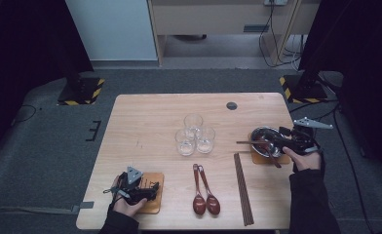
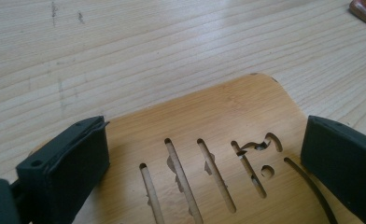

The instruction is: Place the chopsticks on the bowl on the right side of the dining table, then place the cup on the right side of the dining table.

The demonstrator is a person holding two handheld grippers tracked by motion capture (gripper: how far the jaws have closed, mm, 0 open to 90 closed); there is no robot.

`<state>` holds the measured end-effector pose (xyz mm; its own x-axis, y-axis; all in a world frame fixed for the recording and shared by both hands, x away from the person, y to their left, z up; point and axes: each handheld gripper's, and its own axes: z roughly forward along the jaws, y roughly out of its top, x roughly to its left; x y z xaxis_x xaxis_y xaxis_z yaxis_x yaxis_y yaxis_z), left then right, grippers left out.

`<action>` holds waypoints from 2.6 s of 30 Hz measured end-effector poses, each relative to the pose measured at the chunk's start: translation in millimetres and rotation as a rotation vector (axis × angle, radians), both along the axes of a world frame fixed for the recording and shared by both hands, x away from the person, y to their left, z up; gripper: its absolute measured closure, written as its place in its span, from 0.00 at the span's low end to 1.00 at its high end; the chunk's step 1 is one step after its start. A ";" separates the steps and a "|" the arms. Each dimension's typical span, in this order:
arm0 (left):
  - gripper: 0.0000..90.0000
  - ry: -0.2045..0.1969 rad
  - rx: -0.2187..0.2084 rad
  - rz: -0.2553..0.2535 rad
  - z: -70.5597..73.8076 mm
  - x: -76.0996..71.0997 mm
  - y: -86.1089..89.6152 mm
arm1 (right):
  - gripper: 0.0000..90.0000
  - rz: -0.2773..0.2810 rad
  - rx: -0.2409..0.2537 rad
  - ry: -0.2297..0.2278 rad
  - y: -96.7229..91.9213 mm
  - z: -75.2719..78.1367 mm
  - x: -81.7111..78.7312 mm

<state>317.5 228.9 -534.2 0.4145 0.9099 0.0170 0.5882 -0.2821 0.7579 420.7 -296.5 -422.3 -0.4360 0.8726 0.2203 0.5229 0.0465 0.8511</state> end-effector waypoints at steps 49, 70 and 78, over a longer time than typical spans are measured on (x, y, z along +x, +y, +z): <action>0.00 0.002 -0.008 0.001 0.0 -0.1 0.4 | 0.25 0.136 -0.033 -0.019 113.0 38.2 27.3; 0.00 0.003 -0.010 0.001 0.1 -0.1 0.6 | 0.28 0.157 -0.050 0.018 152.8 25.3 47.8; 0.00 0.002 -0.006 0.001 0.0 0.0 0.3 | 0.29 0.177 -0.050 0.035 171.0 19.0 57.6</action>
